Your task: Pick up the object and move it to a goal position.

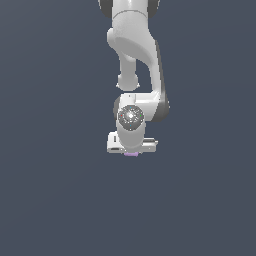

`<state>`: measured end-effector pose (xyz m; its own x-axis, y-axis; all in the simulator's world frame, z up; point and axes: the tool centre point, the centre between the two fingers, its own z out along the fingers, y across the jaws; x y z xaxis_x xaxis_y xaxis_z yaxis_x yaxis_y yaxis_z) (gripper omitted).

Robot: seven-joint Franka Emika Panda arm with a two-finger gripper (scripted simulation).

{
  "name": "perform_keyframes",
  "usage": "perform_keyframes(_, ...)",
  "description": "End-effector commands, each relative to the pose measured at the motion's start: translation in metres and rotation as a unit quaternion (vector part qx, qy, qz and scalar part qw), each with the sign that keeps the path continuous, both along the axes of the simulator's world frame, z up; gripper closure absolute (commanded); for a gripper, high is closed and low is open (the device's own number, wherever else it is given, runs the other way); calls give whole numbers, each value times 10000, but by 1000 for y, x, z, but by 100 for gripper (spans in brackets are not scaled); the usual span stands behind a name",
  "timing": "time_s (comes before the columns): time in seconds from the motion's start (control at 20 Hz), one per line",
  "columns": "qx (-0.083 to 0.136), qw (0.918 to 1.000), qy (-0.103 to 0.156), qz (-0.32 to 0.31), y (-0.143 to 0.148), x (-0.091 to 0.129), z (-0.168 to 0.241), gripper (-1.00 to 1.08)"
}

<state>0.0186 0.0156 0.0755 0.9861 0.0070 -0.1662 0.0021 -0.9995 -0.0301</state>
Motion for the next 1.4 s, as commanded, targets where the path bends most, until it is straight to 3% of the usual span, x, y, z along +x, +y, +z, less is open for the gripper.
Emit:
perform_keyframes(0.0, 0, 10000, -2, 7, 12, 3, 24, 108)
perform_keyframes(0.85, 7, 10000, 9, 24, 96, 26, 200, 108)
perform_keyframes(1.35, 12, 10000, 13, 27, 126, 37, 262, 108)
